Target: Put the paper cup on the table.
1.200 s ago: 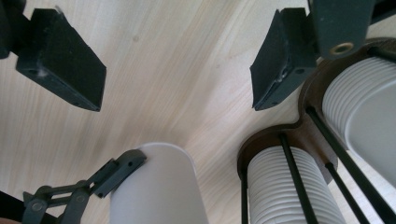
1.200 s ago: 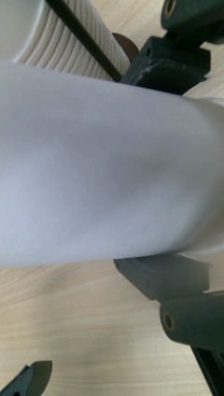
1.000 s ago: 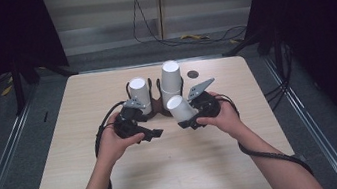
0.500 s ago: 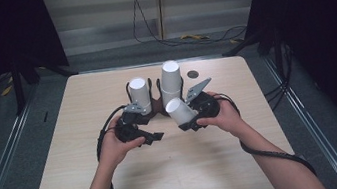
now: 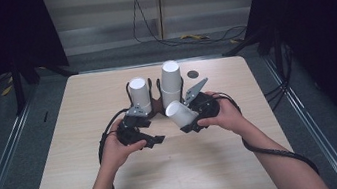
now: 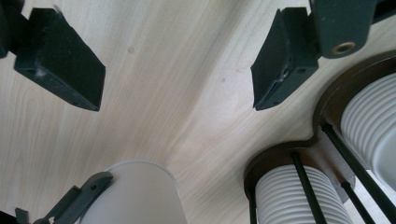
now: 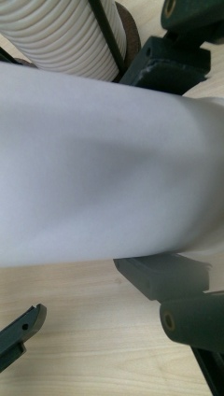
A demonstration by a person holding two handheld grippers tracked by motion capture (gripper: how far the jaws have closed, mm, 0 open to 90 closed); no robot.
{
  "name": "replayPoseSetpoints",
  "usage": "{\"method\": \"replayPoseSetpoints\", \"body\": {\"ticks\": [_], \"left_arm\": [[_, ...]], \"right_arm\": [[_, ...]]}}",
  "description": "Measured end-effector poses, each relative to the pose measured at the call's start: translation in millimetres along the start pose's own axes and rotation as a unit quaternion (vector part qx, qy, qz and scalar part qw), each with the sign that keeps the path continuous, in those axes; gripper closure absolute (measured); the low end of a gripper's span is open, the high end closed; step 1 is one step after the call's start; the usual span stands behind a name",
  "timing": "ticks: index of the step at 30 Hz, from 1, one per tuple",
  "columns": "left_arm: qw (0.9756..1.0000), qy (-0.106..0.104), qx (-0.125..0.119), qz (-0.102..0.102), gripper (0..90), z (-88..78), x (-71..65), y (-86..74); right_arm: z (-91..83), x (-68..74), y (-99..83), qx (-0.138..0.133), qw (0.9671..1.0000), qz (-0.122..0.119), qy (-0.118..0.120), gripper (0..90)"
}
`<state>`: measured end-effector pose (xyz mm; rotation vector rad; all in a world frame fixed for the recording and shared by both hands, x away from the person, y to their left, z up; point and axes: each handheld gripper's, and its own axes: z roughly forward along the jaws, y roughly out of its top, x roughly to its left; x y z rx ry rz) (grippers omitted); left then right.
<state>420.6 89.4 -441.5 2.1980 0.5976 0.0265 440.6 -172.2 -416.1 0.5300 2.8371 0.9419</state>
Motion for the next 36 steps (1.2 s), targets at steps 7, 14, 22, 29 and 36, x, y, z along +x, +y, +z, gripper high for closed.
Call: {"method": "replayPoseSetpoints", "body": {"ticks": [7,14,22,29,36], "left_arm": [[1.0000,0.000,0.001,0.000,17.5,2.0,-1.1,-1.4],[1.0000,-0.001,0.005,-0.004,17.4,3.4,-0.6,-1.4],[1.0000,-0.001,0.003,-0.001,17.5,1.1,-1.0,-0.3],[1.0000,-0.001,0.005,-0.002,17.5,-0.3,-1.5,1.7],[0.9999,-0.004,0.009,-0.001,17.5,-0.9,-1.2,4.1]], "right_arm": [[0.7,0.7,0.6,0.020,0.9997,-0.013,0.009,25.0],[2.1,2.5,0.5,0.035,0.9990,-0.023,0.016,24.9],[2.6,3.3,1.2,0.045,0.9983,-0.031,0.019,24.9],[2.2,6.4,4.1,0.071,0.9960,-0.050,0.018,25.0],[2.2,8.2,5.9,0.087,0.9943,-0.059,0.020,24.9]]}}
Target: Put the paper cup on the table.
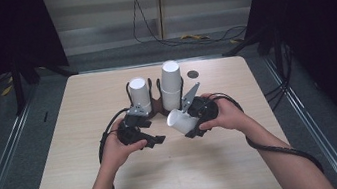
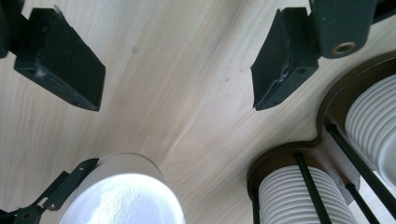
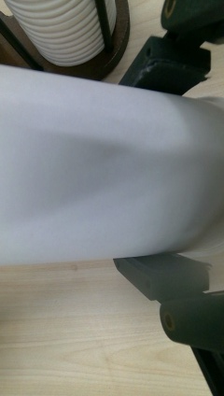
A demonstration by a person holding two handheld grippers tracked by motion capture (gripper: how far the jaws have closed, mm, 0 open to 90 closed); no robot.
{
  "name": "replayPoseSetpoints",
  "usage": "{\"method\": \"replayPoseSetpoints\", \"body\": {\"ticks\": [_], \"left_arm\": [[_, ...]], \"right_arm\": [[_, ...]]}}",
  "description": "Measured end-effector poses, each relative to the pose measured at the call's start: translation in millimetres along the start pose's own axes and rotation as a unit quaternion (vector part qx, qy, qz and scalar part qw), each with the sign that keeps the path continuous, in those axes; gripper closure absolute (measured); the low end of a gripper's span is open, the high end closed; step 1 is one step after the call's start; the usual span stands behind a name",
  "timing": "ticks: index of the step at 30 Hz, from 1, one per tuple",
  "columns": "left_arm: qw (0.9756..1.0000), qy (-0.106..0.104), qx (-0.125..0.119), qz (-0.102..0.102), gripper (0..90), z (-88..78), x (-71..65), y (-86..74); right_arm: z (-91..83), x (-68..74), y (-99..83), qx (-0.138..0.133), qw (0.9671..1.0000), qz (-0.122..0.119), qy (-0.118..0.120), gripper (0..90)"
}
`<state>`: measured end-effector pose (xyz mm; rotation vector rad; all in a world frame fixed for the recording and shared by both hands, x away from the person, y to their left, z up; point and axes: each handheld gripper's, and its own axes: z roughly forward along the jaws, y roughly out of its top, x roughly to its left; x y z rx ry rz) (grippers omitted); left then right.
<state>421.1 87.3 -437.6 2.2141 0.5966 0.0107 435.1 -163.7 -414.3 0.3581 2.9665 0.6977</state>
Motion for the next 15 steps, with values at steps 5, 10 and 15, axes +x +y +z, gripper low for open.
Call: {"method": "replayPoseSetpoints", "body": {"ticks": [5,10,15], "left_arm": [[1.0000,-0.004,-0.007,-0.002,17.5,1.6,-0.7,0.6],[1.0000,-0.008,-0.003,0.001,17.5,1.9,-2.1,2.7],[0.9999,-0.010,-0.006,0.005,17.5,0.3,-2.3,4.2]], "right_arm": [[-0.7,1.0,2.6,0.013,0.9999,-0.007,0.001,24.9],[-5.6,0.8,7.3,0.015,0.9998,-0.014,0.004,25.0],[-7.6,0.0,9.9,0.022,0.9995,-0.022,0.005,25.0]]}}
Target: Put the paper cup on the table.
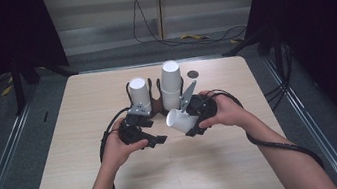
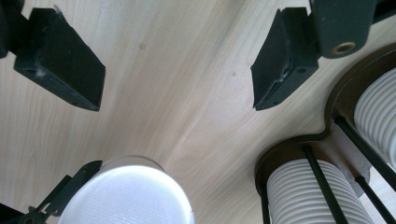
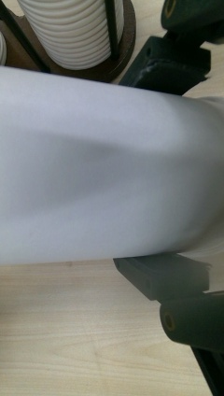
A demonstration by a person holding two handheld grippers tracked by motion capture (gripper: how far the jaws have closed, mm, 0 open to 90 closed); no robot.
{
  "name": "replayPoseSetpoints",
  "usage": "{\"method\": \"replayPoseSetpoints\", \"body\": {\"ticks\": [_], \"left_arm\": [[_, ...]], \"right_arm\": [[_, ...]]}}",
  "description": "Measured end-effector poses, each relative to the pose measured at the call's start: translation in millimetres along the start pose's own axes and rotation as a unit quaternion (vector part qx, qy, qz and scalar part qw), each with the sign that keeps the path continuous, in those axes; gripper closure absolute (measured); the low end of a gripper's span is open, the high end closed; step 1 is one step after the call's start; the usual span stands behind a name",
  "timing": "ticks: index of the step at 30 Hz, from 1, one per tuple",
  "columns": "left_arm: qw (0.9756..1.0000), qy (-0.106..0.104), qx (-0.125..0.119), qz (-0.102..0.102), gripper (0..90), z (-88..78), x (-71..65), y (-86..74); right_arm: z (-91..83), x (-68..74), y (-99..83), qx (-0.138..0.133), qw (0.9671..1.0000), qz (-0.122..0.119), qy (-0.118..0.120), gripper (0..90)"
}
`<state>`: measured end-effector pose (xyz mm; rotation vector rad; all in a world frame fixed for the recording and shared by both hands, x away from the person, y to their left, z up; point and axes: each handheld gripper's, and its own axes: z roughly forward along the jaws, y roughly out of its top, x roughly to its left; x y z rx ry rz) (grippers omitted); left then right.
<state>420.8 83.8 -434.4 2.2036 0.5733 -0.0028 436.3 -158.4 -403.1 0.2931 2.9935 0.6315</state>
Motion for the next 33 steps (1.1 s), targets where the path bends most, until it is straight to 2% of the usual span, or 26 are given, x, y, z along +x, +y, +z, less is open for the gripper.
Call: {"method": "replayPoseSetpoints", "body": {"ticks": [2,10,17,27,33], "left_arm": [[1.0000,0.000,0.004,0.001,17.4,-1.2,0.2,0.7],[0.9999,-0.009,-0.007,0.005,17.4,-1.1,-0.9,3.7],[0.9998,-0.015,0.001,0.013,17.1,3.7,-3.3,7.1],[0.9996,-0.022,-0.008,0.016,17.1,6.3,-5.8,11.7],[0.9992,-0.031,-0.003,0.024,17.1,8.4,-9.1,15.4]], "right_arm": [[0.1,-0.2,0.3,0.001,1.0000,-0.002,0.000,24.9],[3.9,1.1,1.5,0.020,0.9996,-0.018,0.010,25.0],[5.9,2.7,0.3,0.031,0.9988,-0.034,0.015,24.9],[4.1,4.4,-1.4,0.042,0.9983,-0.037,0.017,24.9],[3.9,4.9,-1.7,0.040,0.9982,-0.041,0.018,24.9]]}}
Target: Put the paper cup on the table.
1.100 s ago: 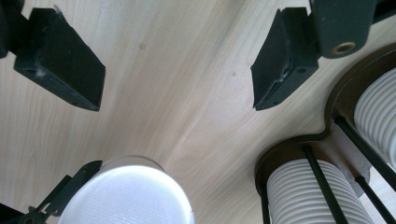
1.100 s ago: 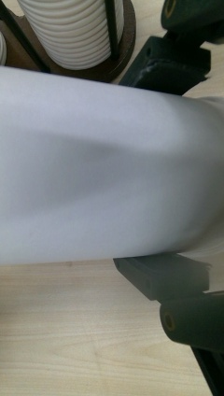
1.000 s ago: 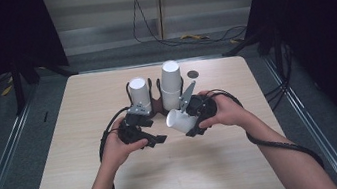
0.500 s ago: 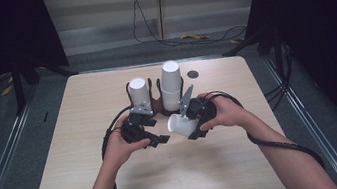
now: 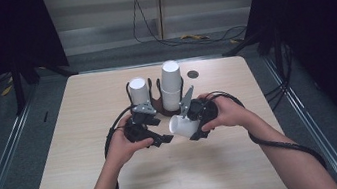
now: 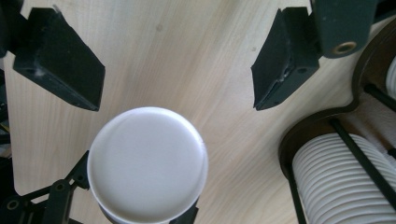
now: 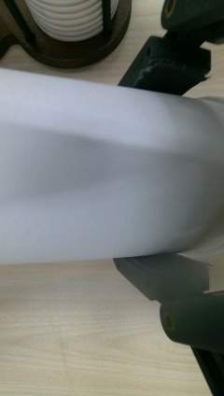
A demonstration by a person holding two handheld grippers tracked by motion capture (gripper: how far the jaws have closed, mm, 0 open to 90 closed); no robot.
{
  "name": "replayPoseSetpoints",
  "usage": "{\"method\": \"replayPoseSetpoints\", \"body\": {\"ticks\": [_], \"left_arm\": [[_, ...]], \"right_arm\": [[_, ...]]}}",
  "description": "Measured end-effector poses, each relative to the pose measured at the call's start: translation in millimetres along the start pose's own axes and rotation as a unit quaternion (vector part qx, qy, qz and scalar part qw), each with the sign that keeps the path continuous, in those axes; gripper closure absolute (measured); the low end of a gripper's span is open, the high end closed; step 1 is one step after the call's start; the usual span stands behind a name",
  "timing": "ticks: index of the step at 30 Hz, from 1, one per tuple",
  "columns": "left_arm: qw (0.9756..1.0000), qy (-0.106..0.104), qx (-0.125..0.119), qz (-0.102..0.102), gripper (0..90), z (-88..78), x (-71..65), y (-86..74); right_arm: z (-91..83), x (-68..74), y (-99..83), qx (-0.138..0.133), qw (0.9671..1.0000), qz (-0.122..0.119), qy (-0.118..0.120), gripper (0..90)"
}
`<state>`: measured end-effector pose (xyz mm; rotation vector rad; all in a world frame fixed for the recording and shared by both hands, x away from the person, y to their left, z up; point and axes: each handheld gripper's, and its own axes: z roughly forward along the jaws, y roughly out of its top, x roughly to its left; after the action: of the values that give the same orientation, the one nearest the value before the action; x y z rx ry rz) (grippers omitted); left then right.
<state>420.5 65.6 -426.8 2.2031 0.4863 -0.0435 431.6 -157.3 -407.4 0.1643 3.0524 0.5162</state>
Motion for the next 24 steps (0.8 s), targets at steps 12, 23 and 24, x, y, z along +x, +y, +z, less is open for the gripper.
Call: {"method": "replayPoseSetpoints", "body": {"ticks": [12,23,24], "left_arm": [[1.0000,-0.005,-0.002,-0.001,17.1,3.4,-0.2,3.9],[0.9999,-0.008,0.007,0.008,17.1,5.9,-3.6,12.9],[0.9999,-0.008,0.008,0.010,17.1,6.0,-3.4,13.4]], "right_arm": [[1.5,0.4,1.8,-0.002,1.0000,-0.001,0.002,24.9],[2.1,1.0,1.2,-0.003,1.0000,0.001,0.004,24.9],[2.6,1.2,1.2,-0.003,1.0000,0.001,0.006,24.9]]}}
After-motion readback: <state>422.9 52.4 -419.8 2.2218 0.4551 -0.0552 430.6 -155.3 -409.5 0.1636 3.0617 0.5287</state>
